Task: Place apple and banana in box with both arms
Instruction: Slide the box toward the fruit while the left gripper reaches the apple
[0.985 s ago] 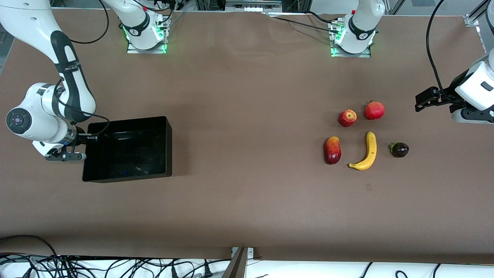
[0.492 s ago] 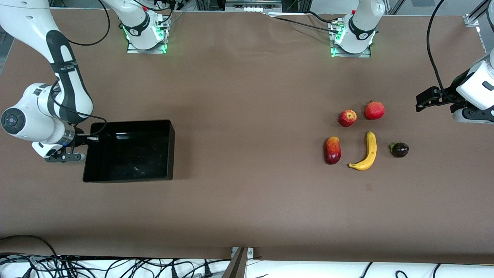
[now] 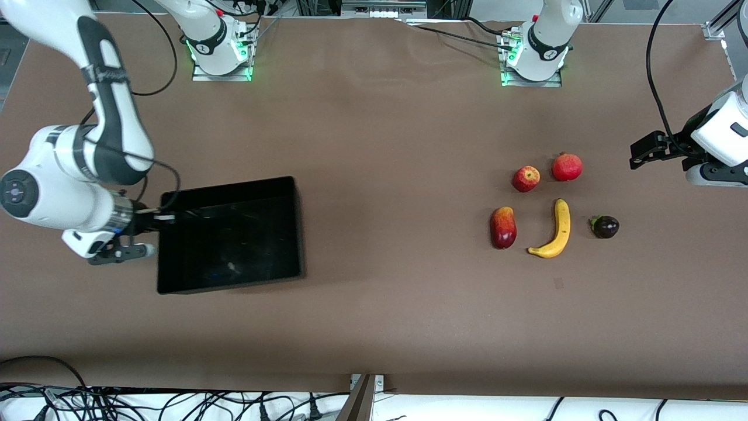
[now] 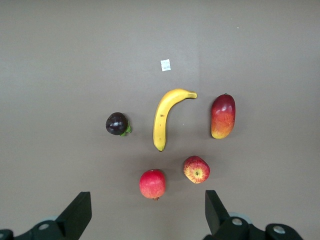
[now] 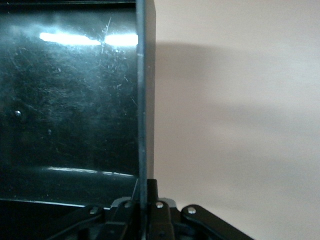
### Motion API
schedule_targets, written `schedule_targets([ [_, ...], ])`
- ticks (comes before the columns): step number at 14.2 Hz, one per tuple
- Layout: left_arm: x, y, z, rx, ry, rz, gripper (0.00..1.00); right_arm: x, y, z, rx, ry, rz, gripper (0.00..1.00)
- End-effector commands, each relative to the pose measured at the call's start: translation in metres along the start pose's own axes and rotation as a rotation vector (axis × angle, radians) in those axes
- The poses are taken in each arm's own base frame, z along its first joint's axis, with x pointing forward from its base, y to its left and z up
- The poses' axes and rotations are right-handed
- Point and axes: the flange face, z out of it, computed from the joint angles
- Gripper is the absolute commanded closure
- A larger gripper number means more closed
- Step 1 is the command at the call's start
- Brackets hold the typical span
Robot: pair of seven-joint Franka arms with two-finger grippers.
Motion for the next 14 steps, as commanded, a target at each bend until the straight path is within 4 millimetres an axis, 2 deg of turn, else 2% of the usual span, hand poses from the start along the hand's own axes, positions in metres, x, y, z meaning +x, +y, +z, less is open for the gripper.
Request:
schedule_targets([
  [1, 0.003, 0.0, -0.005, -0.019, -0.003, -0.007, 0.0, -0.002, -0.102, -0.009, 0.003, -0.014, 0.035, 1.0],
  [4, 0.003, 0.001, -0.004, -0.017, -0.004, -0.006, 0.0, -0.015, -0.214, 0.022, -0.023, -0.029, 0.091, 1.0],
  [7, 0.003, 0.0, -0.004, -0.017, -0.006, -0.006, 0.0, -0.023, -0.302, 0.053, 0.023, -0.016, 0.207, 1.0],
  [9, 0.003, 0.0, -0.004, -0.017, -0.006, -0.006, 0.0, -0.029, -0.346, 0.075, 0.039, 0.01, 0.25, 1.0],
  [11, 0.006, -0.001, 0.006, -0.016, -0.024, -0.004, 0.0, -0.042, -0.394, 0.1, 0.05, 0.039, 0.277, 1.0],
  [12, 0.007, -0.002, 0.014, -0.017, -0.041, -0.003, 0.0, -0.05, -0.411, 0.11, 0.054, 0.048, 0.281, 1.0],
  [14, 0.014, -0.002, 0.039, -0.015, -0.09, -0.005, 0.0, -0.06, -0.432, 0.125, 0.06, 0.059, 0.283, 1.0],
])
